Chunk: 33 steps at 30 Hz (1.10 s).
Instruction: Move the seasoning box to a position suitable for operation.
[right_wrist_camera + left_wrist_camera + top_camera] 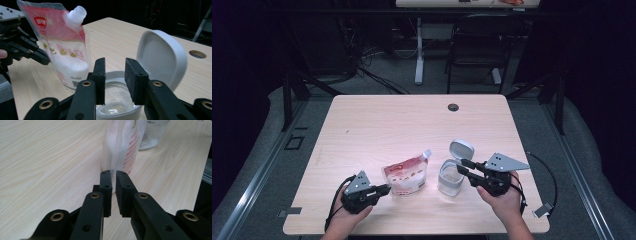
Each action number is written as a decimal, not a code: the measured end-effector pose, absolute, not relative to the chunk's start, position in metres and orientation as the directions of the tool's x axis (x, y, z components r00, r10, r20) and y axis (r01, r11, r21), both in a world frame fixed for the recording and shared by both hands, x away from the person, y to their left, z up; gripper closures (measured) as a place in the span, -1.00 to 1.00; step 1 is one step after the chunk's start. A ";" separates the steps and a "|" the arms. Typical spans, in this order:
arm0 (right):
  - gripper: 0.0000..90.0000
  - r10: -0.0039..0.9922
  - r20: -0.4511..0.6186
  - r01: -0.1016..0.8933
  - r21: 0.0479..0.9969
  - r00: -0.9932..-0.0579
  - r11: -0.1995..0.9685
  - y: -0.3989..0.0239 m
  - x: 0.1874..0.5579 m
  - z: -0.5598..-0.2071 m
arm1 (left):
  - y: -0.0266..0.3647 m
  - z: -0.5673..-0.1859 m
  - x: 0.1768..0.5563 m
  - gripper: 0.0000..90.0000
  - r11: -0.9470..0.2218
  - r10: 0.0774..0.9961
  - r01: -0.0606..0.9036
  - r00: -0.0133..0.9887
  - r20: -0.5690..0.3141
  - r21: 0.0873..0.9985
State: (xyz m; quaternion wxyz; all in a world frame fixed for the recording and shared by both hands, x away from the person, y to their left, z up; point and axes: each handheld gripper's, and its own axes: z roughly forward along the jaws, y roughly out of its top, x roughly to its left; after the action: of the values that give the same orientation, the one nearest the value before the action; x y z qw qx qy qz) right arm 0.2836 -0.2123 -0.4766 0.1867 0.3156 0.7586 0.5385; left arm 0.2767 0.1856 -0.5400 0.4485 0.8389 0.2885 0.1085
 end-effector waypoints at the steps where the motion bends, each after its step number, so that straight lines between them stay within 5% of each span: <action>1: 0.53 0.673 0.058 0.278 0.934 -0.737 0.223 -0.211 0.285 -0.476 | 0.186 -0.540 0.277 0.92 -0.427 0.583 0.390 0.809 -0.082 0.816; 33: 0.27 0.554 0.029 0.229 0.928 -0.832 0.295 -0.146 0.304 -0.464 | 0.191 -0.538 0.287 1.00 -0.434 0.590 0.384 0.805 -0.065 0.815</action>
State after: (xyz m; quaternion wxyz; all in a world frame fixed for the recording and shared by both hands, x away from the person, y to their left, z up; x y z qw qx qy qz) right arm 0.3043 -0.1462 -0.4642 0.1505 0.2476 0.7904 0.5397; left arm 0.2875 0.1914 -0.5380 0.4457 0.8389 0.2902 0.1157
